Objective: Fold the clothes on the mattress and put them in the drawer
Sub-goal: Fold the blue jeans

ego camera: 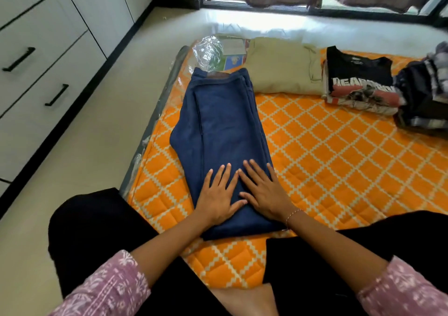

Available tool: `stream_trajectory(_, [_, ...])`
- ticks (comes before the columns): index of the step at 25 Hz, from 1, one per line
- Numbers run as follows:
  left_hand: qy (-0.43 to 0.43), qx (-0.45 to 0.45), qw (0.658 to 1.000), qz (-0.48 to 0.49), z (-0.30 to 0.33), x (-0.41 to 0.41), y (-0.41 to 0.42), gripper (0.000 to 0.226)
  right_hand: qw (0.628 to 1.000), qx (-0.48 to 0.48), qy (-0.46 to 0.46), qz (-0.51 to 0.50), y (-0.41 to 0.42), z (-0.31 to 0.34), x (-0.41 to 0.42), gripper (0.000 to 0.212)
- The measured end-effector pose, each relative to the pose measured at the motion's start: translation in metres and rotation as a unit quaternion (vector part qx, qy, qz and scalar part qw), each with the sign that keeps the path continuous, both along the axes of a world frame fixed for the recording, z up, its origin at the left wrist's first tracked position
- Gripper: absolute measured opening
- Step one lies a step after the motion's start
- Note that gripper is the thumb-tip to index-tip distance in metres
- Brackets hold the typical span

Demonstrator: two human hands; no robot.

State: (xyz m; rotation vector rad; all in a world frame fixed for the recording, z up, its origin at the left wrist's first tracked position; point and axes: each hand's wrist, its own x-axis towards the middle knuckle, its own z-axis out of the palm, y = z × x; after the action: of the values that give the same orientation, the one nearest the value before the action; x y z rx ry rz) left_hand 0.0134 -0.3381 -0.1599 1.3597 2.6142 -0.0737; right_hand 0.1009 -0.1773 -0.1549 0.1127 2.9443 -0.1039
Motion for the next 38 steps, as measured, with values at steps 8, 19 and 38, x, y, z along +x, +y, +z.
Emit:
stream_trajectory(8, [-0.141,-0.101,0.984,-0.028,0.018,-0.016,0.001,0.092,0.989,0.089,0.034,0.111,-0.006,0.019,0.056,0.087])
stream_trajectory(19, [-0.765,0.123,0.58,0.25,0.13,-0.008,-0.053,0.093,0.763,-0.49,-0.323,-0.27,0.037,0.136,-0.006,0.006])
stream_trajectory(38, [-0.274,0.379,0.79,0.396,0.067,-0.16,0.03,0.045,0.81,-0.421,0.134,-0.386,0.052,0.059,-0.109,0.035])
